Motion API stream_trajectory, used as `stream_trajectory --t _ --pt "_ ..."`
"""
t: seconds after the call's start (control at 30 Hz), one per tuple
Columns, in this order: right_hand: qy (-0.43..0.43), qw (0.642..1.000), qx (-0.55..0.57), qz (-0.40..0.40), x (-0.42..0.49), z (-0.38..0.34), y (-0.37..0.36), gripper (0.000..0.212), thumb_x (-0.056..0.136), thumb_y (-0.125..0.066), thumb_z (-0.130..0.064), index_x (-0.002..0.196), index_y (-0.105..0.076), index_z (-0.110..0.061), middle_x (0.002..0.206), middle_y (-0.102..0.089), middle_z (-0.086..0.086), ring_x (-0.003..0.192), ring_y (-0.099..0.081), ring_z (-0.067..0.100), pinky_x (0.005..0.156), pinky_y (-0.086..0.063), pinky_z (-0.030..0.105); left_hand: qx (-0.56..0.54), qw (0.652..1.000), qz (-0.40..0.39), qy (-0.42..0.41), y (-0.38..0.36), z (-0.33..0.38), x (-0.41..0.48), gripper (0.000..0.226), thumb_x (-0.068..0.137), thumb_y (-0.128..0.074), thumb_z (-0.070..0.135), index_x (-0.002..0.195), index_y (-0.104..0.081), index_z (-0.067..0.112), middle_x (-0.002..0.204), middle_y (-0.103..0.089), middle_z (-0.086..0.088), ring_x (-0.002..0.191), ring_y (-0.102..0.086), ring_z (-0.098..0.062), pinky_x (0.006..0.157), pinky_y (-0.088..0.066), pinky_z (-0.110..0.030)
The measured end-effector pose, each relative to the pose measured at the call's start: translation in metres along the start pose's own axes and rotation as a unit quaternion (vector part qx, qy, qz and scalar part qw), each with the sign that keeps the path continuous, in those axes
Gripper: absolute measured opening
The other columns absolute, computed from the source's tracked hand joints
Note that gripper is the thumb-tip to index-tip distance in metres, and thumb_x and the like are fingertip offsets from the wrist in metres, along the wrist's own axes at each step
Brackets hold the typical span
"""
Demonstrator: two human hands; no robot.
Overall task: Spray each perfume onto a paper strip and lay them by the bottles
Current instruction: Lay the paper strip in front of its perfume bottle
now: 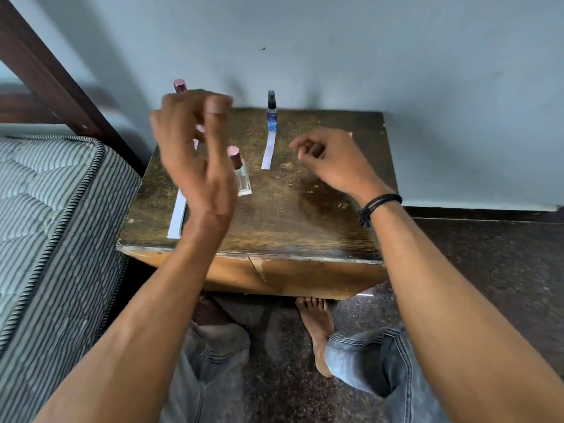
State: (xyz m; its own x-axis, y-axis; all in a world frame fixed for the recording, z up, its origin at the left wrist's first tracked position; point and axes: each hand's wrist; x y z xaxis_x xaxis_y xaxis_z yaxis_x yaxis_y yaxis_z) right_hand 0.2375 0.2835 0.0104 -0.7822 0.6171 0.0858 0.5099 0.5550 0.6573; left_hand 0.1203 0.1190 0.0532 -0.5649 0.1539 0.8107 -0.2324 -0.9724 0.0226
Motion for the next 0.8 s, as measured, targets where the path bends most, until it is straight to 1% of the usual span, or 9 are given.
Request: stream_trajectory --t 0.03,0.13,0.2,0.3,0.47,0.57,0.67,0.73,0.8 --pt "0.008 1.0 0.004 -0.015 -0.001 -0.005 -0.007 0.025 0.095 -0.066 -0.011 0.117 -0.073 -0.023 0.097 -0.068 -0.013 0.077 -0.059 -0.005 0.073 -0.052 0.017 -0.021 0.998 0.013 0.052 0.007 -0.006 0.003 0.02 0.106 -0.049 0.018 0.095 -0.066 0.013 0.087 -0.063 0.0 0.085 -0.057 -0.026 0.073 -0.047 -0.044" --pt "0.027 0.997 0.005 -0.078 -0.002 -0.017 -0.028 0.042 0.09 -0.077 -0.02 0.13 -0.066 -0.02 0.103 -0.067 -0.008 0.083 -0.062 0.001 0.08 -0.052 0.019 -0.057 0.978 0.02 0.2 0.02 -0.025 0.006 0.031 0.108 -0.039 0.013 0.098 -0.064 -0.003 0.085 -0.061 -0.005 0.079 -0.054 -0.016 0.068 -0.043 -0.024" --pt "0.027 0.995 -0.006 -0.101 -0.001 -0.023 -0.04 0.058 0.086 -0.082 -0.033 0.138 -0.06 -0.019 0.107 -0.065 -0.006 0.085 -0.062 0.005 0.083 -0.054 0.024 -0.048 0.963 0.004 0.265 0.027 -0.036 0.003 0.042 0.109 -0.035 0.02 0.1 -0.066 -0.007 0.087 -0.062 -0.008 0.08 -0.054 -0.016 0.068 -0.042 -0.025" --pt "0.025 0.994 -0.014 -0.102 0.002 -0.028 -0.051 0.067 0.081 -0.084 -0.042 0.138 -0.057 -0.021 0.106 -0.064 -0.006 0.081 -0.059 0.004 0.081 -0.055 0.029 -0.04 0.943 -0.049 0.325 0.029 -0.044 -0.007 0.041 0.108 -0.035 0.027 0.102 -0.071 0.009 0.092 -0.067 -0.001 0.086 -0.059 -0.016 0.07 -0.045 -0.033" --pt "0.033 0.995 -0.019 -0.088 0.007 -0.026 -0.057 0.049 0.08 -0.085 -0.042 0.122 -0.065 -0.024 0.098 -0.064 -0.006 0.075 -0.055 0.002 0.07 -0.048 0.024 -0.033 0.904 -0.126 0.407 0.022 -0.041 -0.023 0.025 0.099 -0.044 0.015 0.103 -0.068 0.017 0.095 -0.068 0.001 0.085 -0.06 -0.008 0.076 -0.05 -0.032" --pt "0.039 0.995 -0.018 -0.087 0.008 -0.026 -0.061 0.039 0.083 -0.084 -0.036 0.116 -0.068 -0.024 0.098 -0.064 -0.008 0.075 -0.054 0.0 0.066 -0.042 0.02 -0.025 0.872 -0.157 0.463 0.021 -0.046 -0.031 0.028 0.091 -0.048 0.006 0.1 -0.069 0.022 0.094 -0.07 0.0 0.081 -0.065 -0.019 0.082 -0.058 -0.042" --pt "0.047 0.994 -0.017 -0.092 0.008 -0.026 -0.064 0.031 0.087 -0.081 -0.032 0.113 -0.069 -0.021 0.1 -0.065 -0.008 0.078 -0.055 -0.002 0.066 -0.039 0.018 -0.012 0.852 -0.194 0.486 0.021 -0.051 -0.034 0.029 0.085 -0.054 0.001 0.104 -0.069 0.018 0.097 -0.076 -0.006 0.091 -0.073 -0.031 0.089 -0.058 -0.053" --pt "0.048 0.994 -0.01 -0.095 0.008 -0.027 -0.065 0.027 0.089 -0.079 -0.028 0.113 -0.069 -0.019 0.102 -0.065 -0.007 0.08 -0.055 -0.003 0.066 -0.038 0.016 -0.017 0.847 -0.198 0.494 0.018 -0.052 -0.034 0.029 0.085 -0.056 -0.002 0.104 -0.07 0.014 0.091 -0.077 -0.004 0.089 -0.075 -0.028 0.091 -0.058 -0.051" --pt "0.04 0.995 0.004 -0.093 0.008 -0.027 -0.063 0.025 0.09 -0.078 -0.024 0.113 -0.069 -0.018 0.103 -0.065 -0.009 0.082 -0.056 -0.004 0.067 -0.039 0.013 -0.021 0.848 -0.194 0.492 0.015 -0.05 -0.033 0.028 0.085 -0.057 -0.004 0.103 -0.07 0.012 0.084 -0.076 0.003 0.081 -0.073 -0.016 0.089 -0.06 -0.046"
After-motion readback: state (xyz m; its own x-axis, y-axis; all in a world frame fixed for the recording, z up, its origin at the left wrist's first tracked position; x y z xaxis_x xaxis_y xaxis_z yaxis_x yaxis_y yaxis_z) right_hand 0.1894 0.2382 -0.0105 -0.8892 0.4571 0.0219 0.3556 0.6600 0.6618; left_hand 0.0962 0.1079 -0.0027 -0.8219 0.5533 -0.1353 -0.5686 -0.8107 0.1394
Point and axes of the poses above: each hand's wrist, its own x-axis towards the middle knuckle, its own y-axis out of the back of the hand, z = x × y
